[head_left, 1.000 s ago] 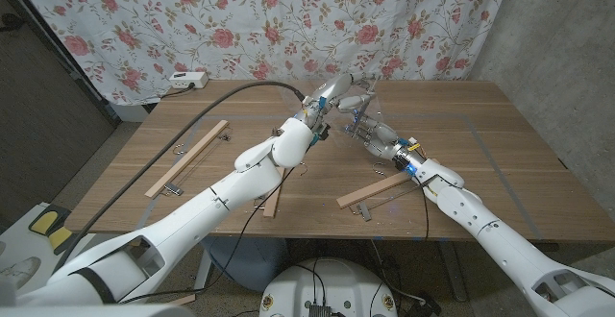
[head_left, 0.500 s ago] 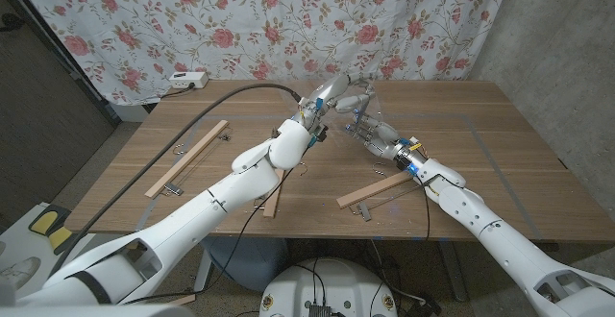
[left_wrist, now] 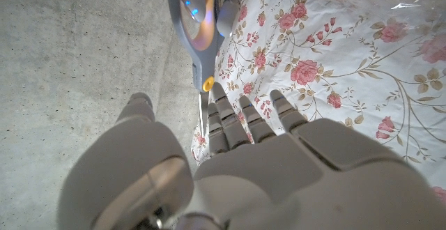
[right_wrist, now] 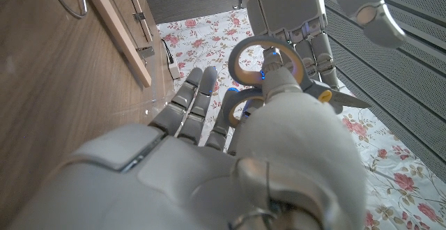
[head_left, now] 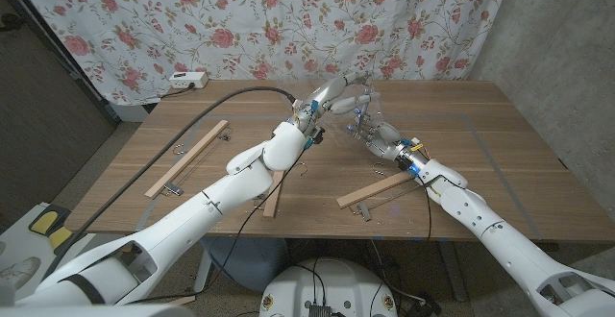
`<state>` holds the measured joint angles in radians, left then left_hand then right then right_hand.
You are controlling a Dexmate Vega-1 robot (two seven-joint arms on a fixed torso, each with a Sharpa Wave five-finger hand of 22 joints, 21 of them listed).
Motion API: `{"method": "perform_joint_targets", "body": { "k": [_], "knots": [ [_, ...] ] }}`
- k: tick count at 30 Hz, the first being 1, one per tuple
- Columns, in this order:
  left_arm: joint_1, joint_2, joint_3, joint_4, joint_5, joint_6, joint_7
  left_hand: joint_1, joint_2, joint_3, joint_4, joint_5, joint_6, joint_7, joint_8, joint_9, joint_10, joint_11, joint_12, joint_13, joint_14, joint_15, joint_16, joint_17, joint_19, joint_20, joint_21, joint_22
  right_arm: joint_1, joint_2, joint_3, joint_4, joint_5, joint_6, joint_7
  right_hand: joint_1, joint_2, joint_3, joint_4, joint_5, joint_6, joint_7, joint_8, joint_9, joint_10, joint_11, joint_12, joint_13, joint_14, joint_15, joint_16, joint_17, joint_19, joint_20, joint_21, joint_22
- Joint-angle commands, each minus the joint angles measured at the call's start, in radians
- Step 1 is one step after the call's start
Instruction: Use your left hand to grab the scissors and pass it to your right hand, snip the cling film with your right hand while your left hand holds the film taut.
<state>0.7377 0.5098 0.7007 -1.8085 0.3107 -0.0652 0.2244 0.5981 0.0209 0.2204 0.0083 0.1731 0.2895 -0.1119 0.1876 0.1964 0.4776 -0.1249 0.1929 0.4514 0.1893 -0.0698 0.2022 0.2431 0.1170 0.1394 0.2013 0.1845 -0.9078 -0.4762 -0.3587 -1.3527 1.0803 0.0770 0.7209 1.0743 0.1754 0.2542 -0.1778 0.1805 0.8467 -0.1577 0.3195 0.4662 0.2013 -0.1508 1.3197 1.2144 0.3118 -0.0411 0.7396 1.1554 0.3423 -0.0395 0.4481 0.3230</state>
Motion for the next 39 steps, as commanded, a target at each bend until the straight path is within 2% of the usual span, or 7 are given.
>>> {"method": "perform_joint_targets", "body": {
  "k": [1, 9, 12, 17, 19, 31, 39],
  "knots": [
    [0.06, 0.007, -0.051, 0.01, -0.068, -0.087, 0.048, -0.054, -0.011, -0.026, 0.018, 0.005, -0.026, 0.001, -0.006, 0.0, -0.055, 0.022, -0.004, -0.006, -0.036, 0.015, -0.008, 0.002, -0.016, 0.007, -0.004, 0.003, -0.016, -0.018, 0.012, -0.016, 0.007, -0.015, -0.016, -0.004, 0.004, 0.082, 0.075, 0.003, 0.004, -0.001, 0.005, 0.005, 0.047, -0.041, 0.106, 0.004, 0.009, -0.186, -0.001, 0.007, 0.003, -0.018, 0.009, 0.005],
    [0.1, 0.02, -0.083, -0.009, -0.087, -0.111, 0.069, -0.069, -0.014, -0.032, 0.023, 0.007, -0.041, 0.0, -0.007, -0.001, -0.067, 0.025, -0.001, -0.009, -0.045, 0.019, -0.008, 0.001, -0.02, 0.009, -0.004, 0.003, -0.026, -0.035, 0.025, -0.038, 0.016, -0.028, -0.033, -0.005, 0.004, 0.086, 0.075, 0.003, 0.002, 0.0, 0.004, 0.007, 0.046, -0.042, 0.107, 0.002, 0.016, -0.187, -0.004, 0.012, 0.004, -0.016, 0.019, 0.01],
    [0.109, 0.025, -0.09, -0.017, -0.082, -0.116, 0.073, -0.071, -0.015, -0.033, 0.023, 0.007, -0.046, -0.002, -0.008, -0.001, -0.068, 0.025, 0.0, -0.009, -0.045, 0.02, -0.008, 0.0, -0.019, 0.009, -0.003, 0.003, -0.028, -0.041, 0.028, -0.045, 0.023, -0.037, -0.036, -0.002, 0.004, 0.091, 0.071, 0.004, 0.0, 0.005, 0.002, 0.008, 0.044, -0.041, 0.107, 0.0, 0.021, -0.187, -0.005, 0.019, 0.026, 0.005, 0.034, 0.011],
    [0.134, 0.037, -0.11, -0.039, -0.085, -0.127, 0.084, -0.072, -0.016, -0.034, 0.023, 0.008, -0.047, -0.001, -0.006, -0.001, -0.071, 0.025, 0.002, -0.011, -0.045, 0.02, -0.007, -0.001, -0.017, 0.008, -0.002, 0.003, -0.046, -0.062, 0.044, -0.084, 0.035, -0.058, -0.071, -0.001, 0.003, 0.094, 0.069, 0.004, -0.002, 0.005, 0.0, 0.008, 0.045, -0.041, 0.109, 0.001, 0.024, -0.187, -0.004, 0.025, 0.041, 0.015, 0.045, 0.011],
    [0.147, 0.04, -0.121, -0.047, -0.088, -0.132, 0.093, -0.073, -0.016, -0.034, 0.023, 0.008, -0.047, 0.0, -0.005, -0.001, -0.071, 0.025, 0.002, -0.011, -0.046, 0.02, -0.007, -0.001, -0.017, 0.009, -0.001, 0.003, -0.054, -0.071, 0.052, -0.104, 0.046, -0.071, -0.084, -0.002, 0.003, 0.095, 0.069, 0.003, -0.003, 0.009, 0.001, 0.012, 0.044, -0.041, 0.11, 0.0, 0.026, -0.186, -0.004, 0.03, 0.055, 0.029, 0.055, 0.011],
    [0.188, 0.054, -0.168, -0.059, -0.144, -0.142, 0.092, -0.073, -0.014, -0.033, 0.021, 0.01, -0.05, -0.001, -0.002, -0.002, -0.07, 0.023, 0.008, -0.015, -0.038, 0.022, -0.002, -0.003, -0.012, 0.011, 0.002, 0.003, -0.082, -0.118, 0.079, -0.202, 0.086, -0.131, -0.153, 0.004, 0.004, 0.104, 0.063, 0.004, -0.011, 0.02, -0.003, 0.017, 0.034, -0.039, 0.106, -0.005, 0.027, -0.187, -0.006, 0.041, 0.083, 0.04, 0.076, 0.008],
    [0.23, 0.072, -0.198, -0.073, -0.167, -0.139, 0.1, -0.073, -0.012, -0.032, 0.019, 0.011, -0.052, 0.002, -0.001, -0.002, -0.071, 0.023, 0.01, -0.017, -0.036, 0.023, -0.001, -0.005, -0.011, 0.012, 0.003, 0.004, -0.094, -0.153, 0.089, -0.262, 0.102, -0.174, -0.206, 0.004, 0.005, 0.108, 0.063, 0.003, -0.013, 0.021, -0.004, 0.021, 0.034, -0.04, 0.106, -0.006, 0.025, -0.186, -0.006, 0.046, 0.086, 0.042, 0.084, 0.005]
  ]
}}
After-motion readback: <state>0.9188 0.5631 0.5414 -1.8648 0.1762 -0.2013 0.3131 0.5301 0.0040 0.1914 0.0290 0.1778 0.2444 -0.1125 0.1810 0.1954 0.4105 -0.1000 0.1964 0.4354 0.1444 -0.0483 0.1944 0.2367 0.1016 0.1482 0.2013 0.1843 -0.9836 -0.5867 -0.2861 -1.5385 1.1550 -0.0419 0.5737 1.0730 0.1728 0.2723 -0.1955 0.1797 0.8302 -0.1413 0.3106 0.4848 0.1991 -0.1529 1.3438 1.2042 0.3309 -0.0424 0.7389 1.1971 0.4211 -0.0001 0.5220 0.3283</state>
